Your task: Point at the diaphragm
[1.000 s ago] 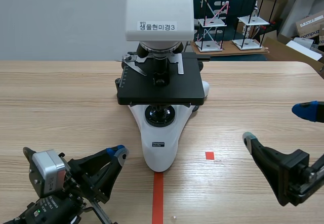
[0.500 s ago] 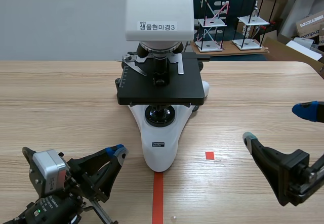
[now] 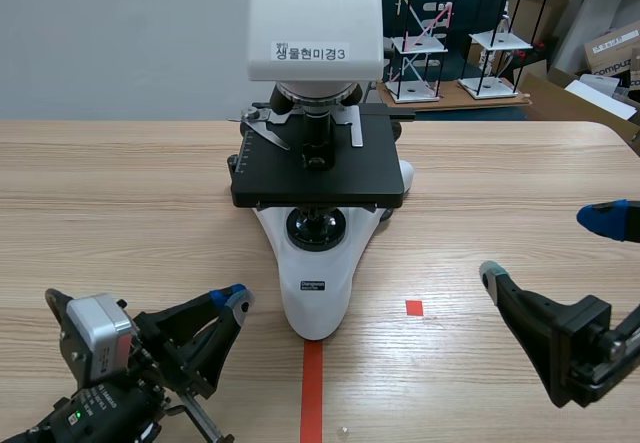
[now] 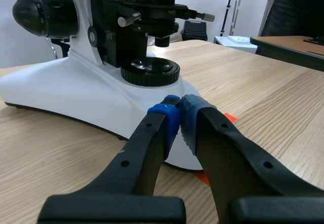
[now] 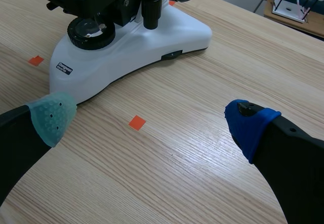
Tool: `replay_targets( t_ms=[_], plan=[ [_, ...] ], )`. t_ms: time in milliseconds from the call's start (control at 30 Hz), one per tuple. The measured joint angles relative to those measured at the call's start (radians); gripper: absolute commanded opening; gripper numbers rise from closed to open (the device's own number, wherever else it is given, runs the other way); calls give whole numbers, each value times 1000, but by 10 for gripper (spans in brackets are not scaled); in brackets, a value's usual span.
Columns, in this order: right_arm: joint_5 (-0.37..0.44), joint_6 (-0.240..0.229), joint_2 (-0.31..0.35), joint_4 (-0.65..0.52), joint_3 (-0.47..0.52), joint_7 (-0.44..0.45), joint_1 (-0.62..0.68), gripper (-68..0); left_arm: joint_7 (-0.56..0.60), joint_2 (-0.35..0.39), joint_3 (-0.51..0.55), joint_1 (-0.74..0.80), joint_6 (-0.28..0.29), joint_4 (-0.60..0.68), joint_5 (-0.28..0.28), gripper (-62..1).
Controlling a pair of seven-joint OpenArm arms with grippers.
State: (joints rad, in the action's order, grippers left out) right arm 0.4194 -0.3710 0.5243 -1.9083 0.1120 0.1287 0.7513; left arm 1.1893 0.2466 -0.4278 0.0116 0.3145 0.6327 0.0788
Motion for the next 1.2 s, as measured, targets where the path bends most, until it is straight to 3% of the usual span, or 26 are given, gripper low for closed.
replay_targets(
  t_ms=[1200],
  plan=[
    [15,0,0,0,0,0,0,-20,-26,0,0,-37,-8,0,0,-569]
  ],
)
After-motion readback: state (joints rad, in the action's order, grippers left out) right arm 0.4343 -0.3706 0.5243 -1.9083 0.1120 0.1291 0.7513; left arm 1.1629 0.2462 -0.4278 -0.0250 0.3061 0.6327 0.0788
